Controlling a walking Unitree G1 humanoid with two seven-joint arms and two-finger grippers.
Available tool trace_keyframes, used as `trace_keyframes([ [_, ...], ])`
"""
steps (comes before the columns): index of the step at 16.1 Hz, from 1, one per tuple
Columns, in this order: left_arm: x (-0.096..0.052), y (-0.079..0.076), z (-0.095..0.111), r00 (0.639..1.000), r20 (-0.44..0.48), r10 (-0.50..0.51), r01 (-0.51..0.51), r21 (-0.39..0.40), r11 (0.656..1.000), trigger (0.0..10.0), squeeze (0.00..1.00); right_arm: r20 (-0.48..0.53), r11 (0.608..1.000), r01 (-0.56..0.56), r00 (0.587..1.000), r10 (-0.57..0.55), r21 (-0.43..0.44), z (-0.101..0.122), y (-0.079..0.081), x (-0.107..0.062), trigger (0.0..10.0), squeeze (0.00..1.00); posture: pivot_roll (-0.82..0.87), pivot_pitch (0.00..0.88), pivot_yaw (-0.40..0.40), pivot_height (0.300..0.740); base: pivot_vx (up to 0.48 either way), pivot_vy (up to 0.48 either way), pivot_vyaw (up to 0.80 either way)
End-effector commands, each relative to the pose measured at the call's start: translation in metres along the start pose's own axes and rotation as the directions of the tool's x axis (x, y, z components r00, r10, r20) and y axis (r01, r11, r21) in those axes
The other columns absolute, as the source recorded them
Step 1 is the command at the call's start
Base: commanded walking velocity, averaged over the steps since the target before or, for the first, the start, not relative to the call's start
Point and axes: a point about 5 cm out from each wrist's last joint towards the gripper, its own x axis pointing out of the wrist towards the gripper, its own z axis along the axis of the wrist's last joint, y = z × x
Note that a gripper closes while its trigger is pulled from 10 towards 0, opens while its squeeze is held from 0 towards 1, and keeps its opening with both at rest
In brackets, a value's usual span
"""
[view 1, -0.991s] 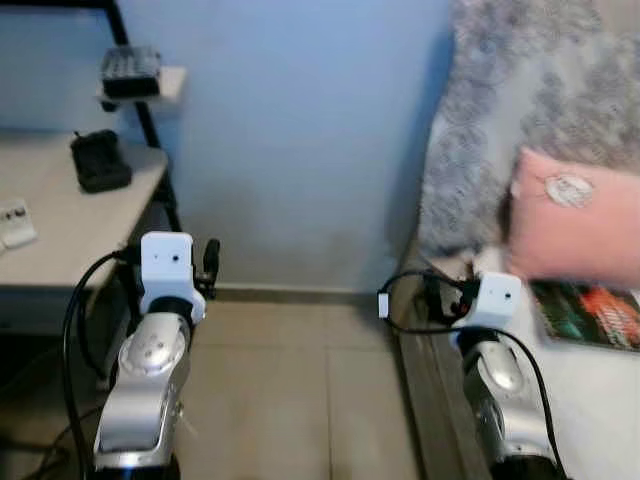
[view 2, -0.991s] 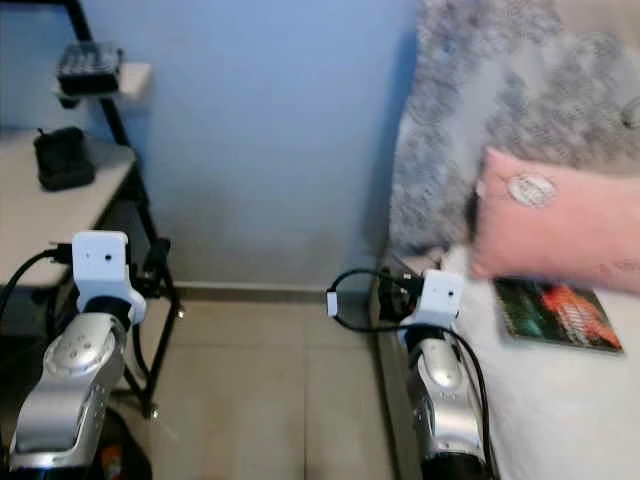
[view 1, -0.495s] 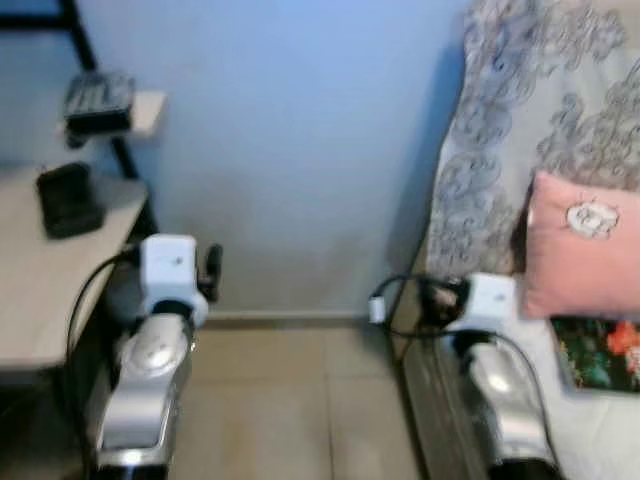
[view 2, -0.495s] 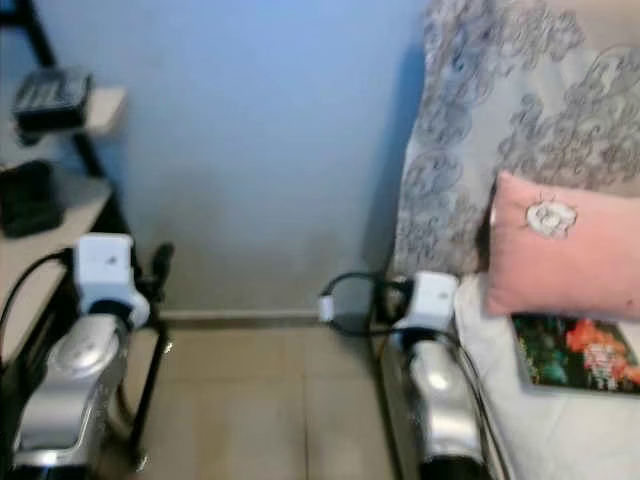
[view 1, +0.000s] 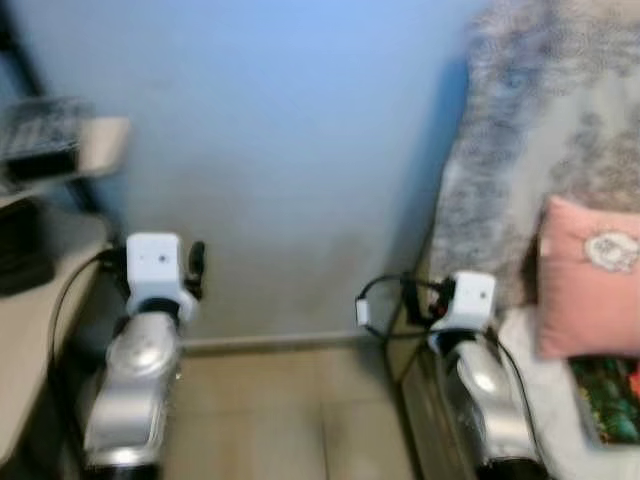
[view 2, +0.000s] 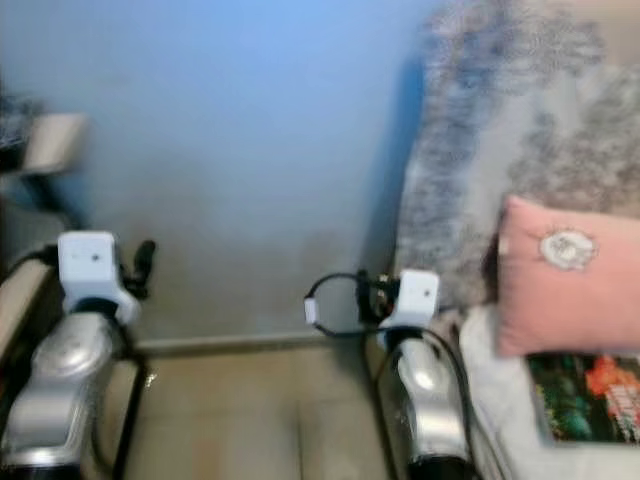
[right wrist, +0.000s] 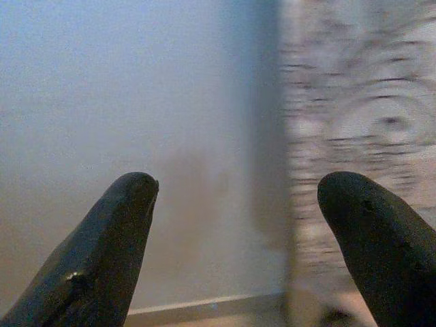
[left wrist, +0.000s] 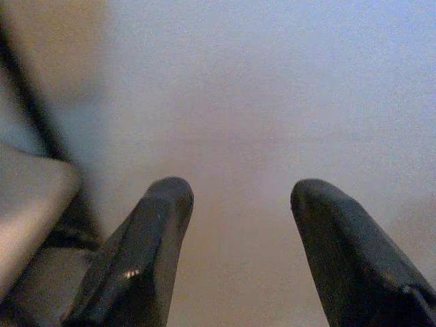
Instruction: Clean up the room
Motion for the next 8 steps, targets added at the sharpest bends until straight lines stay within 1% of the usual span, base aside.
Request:
trace_keyframes([
  [1, -0.0009, 0.0073, 0.0018, 1.000, 0.001, 0.030, -0.030, 0.022, 0.999, 10.0, 0.00, 0.004, 1.000, -0.007, 1.000, 0.007, 0.004, 0.0035, 0.0021, 0.0027, 10.0, 0.03, 0.13, 0.000, -0.038, 0.740, 0.000, 0.000, 0.00],
  [2, -0.0008, 0.0073, 0.0010, 1.000, -0.001, 0.029, -0.029, 0.022, 0.999, 10.0, 0.00, 0.000, 1.000, -0.001, 1.000, 0.001, 0.008, 0.0033, 0.0012, 0.0031, 10.0, 0.00, 0.13, 0.000, -0.038, 0.740, 0.000, 0.000, 0.00],
  [5, 0.0001, 0.0083, -0.0003, 0.999, -0.006, 0.035, -0.035, 0.023, 0.999, 10.0, 0.00, -0.039, 0.999, 0.031, 0.999, -0.032, -0.024, -0.0004, -0.0028, 0.0060, 10.0, 0.00, 0.13, 0.000, -0.039, 0.740, 0.000, 0.000, 0.00],
  [8, 0.0002, 0.0068, -0.0003, 0.999, -0.006, 0.036, -0.036, 0.027, 0.999, 10.0, 0.00, -0.017, 1.000, 0.023, 1.000, -0.023, -0.019, 0.0026, -0.0024, 0.0061, 10.0, 0.00, 0.13, 0.000, -0.041, 0.740, 0.000, 0.000, 0.00],
])
